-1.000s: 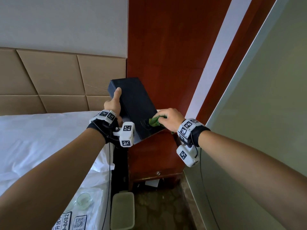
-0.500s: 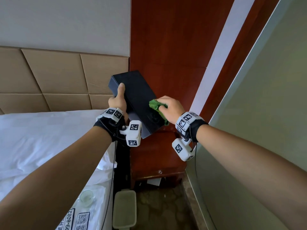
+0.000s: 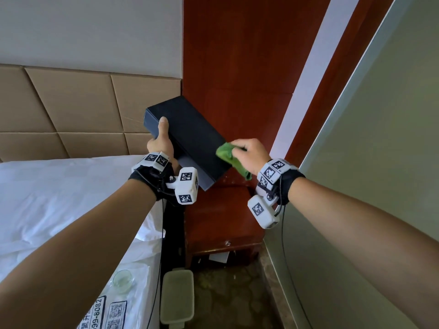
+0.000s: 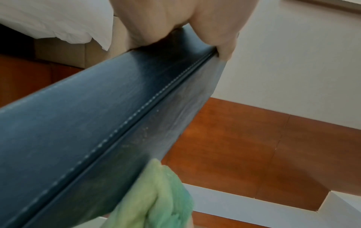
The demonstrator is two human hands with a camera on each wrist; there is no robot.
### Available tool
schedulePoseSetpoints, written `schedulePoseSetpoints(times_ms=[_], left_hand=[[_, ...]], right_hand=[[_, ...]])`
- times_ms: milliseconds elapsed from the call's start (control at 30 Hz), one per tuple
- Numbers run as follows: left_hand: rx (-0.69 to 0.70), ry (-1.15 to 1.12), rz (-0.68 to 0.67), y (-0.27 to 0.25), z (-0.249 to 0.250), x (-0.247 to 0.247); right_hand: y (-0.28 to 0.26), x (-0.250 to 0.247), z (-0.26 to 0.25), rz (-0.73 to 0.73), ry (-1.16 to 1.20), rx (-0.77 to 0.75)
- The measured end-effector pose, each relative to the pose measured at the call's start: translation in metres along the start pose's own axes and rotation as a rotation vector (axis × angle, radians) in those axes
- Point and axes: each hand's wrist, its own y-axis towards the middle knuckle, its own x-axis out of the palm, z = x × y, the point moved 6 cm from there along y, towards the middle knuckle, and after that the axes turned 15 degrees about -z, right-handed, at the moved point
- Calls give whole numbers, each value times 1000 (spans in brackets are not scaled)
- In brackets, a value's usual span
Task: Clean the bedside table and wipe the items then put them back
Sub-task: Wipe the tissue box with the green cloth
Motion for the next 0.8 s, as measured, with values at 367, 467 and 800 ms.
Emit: schedulePoseSetpoints(times_ms=[367,467,800], left_hand=[[25,16,84,-9,0,10],[27,71,113,-6,-4,9],[-14,167,134,2,-16,-1]], right_hand=[[-12,14,-8,82,-305,-20],[-17,30,-6,40,-277,-50],[-9,45,-14,-239,58,57]])
